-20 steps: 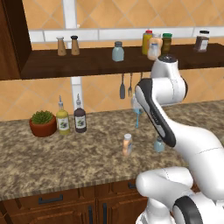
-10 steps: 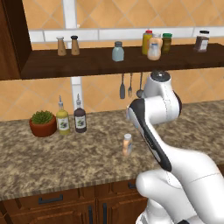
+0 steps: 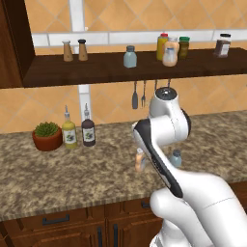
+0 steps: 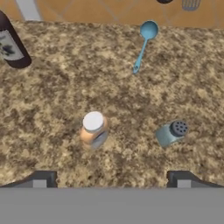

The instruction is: Put the shaker and condiment bottle from the counter next to their counterparts in the cabinet.

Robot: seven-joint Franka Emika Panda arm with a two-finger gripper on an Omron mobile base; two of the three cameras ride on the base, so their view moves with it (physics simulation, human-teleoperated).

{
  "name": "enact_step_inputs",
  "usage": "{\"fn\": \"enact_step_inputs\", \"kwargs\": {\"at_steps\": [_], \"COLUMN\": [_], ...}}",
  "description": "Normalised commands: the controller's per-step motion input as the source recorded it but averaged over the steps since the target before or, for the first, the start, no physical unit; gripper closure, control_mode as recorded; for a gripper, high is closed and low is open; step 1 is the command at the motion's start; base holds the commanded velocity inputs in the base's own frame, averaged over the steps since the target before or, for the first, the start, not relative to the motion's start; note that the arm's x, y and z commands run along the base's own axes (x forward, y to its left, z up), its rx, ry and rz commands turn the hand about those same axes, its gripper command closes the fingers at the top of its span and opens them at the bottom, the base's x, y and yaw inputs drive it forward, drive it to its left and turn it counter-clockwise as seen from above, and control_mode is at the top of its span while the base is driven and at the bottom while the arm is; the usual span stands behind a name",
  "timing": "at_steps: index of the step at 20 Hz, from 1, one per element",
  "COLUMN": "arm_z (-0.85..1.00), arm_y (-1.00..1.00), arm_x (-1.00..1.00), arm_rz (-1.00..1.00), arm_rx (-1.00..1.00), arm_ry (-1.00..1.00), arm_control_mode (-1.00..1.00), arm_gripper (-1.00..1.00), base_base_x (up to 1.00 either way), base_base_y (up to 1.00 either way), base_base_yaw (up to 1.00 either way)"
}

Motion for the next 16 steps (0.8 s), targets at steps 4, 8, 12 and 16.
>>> {"fn": "enact_step_inputs", "kwargs": {"at_steps": [4,8,12,16], "arm_z": [-0.09,-0.05,-0.06,-0.19], "arm_y": [0.43,0.19,0.0,0.0], "arm_x": [0.0,0.0,0.0,0.0], "arm_rz": [-0.09,-0.07,-0.05,-0.02], "arm_rx": [-0.02,0.0,0.0,0.0], "arm_ry": [0.04,0.0,0.0,0.0], "arm_control_mode": [-1.0,-1.0,-1.0,-1.0], "arm_gripper": [-1.0,-1.0,-1.0,-1.0], "base_base_x": [0.0,0.0,0.0,0.0], "base_base_y": [0.0,0.0,0.0,0.0], "base_base_yaw": [0.0,0.0,0.0,0.0]}}
